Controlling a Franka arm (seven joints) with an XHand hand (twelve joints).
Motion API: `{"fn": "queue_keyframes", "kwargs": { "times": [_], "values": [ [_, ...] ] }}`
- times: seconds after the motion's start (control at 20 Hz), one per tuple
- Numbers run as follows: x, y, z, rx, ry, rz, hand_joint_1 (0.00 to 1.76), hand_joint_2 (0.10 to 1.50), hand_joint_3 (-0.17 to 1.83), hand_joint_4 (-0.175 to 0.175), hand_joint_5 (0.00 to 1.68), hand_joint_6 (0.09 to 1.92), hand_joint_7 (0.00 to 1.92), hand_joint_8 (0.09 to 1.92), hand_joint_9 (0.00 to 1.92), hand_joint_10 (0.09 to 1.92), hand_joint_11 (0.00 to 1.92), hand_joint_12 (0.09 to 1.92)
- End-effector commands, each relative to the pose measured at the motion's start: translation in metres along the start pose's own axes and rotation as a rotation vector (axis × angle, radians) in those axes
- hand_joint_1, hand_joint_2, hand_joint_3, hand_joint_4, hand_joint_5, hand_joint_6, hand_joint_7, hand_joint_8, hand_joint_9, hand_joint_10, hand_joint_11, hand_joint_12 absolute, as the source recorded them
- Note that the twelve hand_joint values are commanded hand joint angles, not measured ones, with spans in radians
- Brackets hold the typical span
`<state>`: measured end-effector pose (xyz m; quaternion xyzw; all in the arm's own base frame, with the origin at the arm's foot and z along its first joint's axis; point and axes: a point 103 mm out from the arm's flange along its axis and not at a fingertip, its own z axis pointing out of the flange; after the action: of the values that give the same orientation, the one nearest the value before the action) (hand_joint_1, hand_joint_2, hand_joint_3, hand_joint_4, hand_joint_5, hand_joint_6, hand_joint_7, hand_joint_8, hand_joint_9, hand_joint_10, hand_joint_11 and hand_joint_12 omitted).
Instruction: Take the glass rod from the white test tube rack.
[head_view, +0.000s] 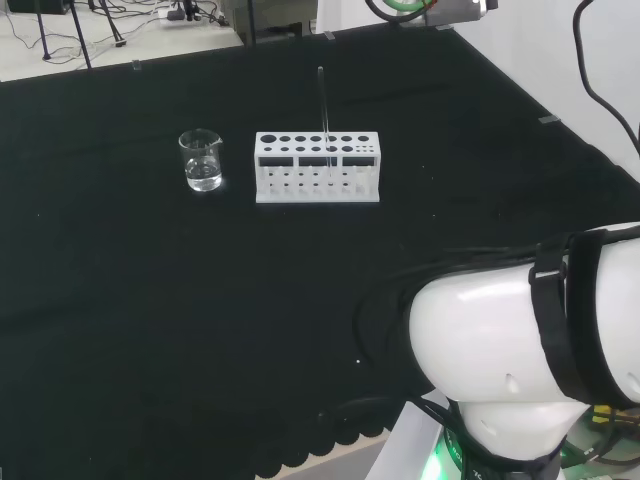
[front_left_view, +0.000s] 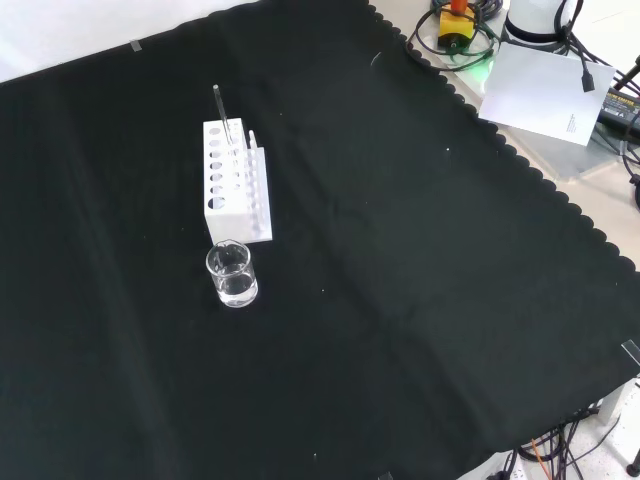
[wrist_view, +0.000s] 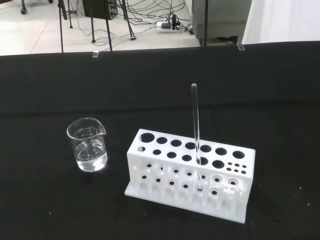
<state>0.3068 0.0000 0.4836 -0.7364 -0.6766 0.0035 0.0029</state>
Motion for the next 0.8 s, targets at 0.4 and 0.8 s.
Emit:
{"fn": "queue_keyframes", "kwargs": {
  "times": [0.4, 0.8],
  "values": [
    [-0.001, 0.006, -0.003, -0.012, 0.01, 0.002, 0.57, 0.92, 0.51, -0.138, 0.18, 0.09, 0.11, 0.79, 0.26, 0.82, 0.06, 1.43],
    [-0.006, 0.049, 0.0, -0.028, 0.023, -0.032, 0.56, 0.92, 0.52, -0.14, 0.25, 0.09, 0.29, 0.83, 0.45, 0.82, 0.16, 1.42]
  ]
}}
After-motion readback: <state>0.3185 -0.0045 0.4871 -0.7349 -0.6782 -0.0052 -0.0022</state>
